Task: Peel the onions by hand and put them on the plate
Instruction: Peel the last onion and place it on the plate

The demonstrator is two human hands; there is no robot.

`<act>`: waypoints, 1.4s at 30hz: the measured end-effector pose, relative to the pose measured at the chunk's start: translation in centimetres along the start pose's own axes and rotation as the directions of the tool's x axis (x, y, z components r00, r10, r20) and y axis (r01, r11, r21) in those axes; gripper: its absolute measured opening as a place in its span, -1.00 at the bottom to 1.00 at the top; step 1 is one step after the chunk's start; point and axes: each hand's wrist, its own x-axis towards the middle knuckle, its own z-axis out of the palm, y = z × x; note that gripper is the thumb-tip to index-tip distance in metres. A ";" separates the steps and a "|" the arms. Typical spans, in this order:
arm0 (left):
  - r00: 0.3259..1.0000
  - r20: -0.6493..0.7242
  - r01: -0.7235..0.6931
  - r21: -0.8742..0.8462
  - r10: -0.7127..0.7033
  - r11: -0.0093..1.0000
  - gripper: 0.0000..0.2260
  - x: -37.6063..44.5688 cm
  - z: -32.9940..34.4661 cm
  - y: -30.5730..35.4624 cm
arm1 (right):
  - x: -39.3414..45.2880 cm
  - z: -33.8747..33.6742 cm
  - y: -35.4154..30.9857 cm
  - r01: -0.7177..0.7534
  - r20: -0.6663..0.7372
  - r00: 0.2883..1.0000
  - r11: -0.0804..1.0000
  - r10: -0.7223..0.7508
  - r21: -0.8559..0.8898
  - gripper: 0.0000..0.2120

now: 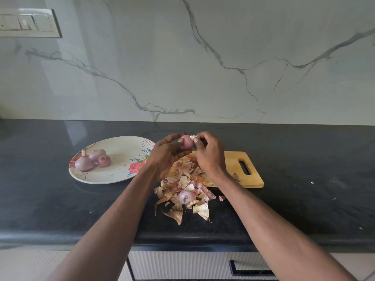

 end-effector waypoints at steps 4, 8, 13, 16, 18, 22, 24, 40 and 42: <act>1.000 -0.017 -0.012 0.020 0.012 1.000 -0.78 -0.2 0.0 -0.1 | 0.0 0.1 0.0 -0.015 0.021 1.000 1.000 0.015 0.008 -0.96; 0.998 -0.046 -0.035 0.072 0.039 0.997 -0.85 -0.1 -0.2 -0.1 | 0.1 0.1 0.0 -0.107 0.023 0.994 0.992 0.106 0.066 -0.93; 0.997 -0.070 0.023 -0.045 -0.026 0.999 -0.87 0.3 -0.2 0.3 | 0.6 -0.5 -0.3 -0.236 0.012 0.971 0.943 0.240 0.234 -0.89; 0.996 -0.060 0.054 -0.086 -0.060 0.995 -0.85 0.2 -0.1 0.4 | 0.8 -0.6 -0.1 -0.283 0.011 0.957 0.927 0.289 0.248 -0.85; 0.996 -0.057 0.062 -0.121 -0.069 0.991 -0.83 0.0 -0.1 0.5 | 0.8 -0.5 0.1 -0.284 0.025 0.958 0.934 0.285 0.218 -0.86; 0.995 -0.056 0.079 -0.144 -0.088 0.986 -0.79 -0.1 -0.2 0.5 | 0.2 -0.5 0.1 -0.163 0.027 0.986 0.984 0.162 0.066 -0.86; 0.994 -0.057 0.084 -0.121 -0.092 0.989 -0.81 -0.2 -0.3 0.6 | 0.0 -0.5 -0.1 -0.114 0.025 0.993 0.991 0.112 0.076 -0.87; 0.995 -0.097 0.029 0.024 -0.027 0.999 -0.89 -0.4 -0.3 0.4 | -0.4 -1.0 -0.8 -0.161 0.145 0.982 0.947 0.125 0.279 -0.93; 0.994 -0.102 0.028 0.027 -0.025 0.999 -0.90 -0.4 -0.3 0.4 | -0.5 -1.1 -0.8 -0.157 0.149 0.982 0.944 0.118 0.290 -0.92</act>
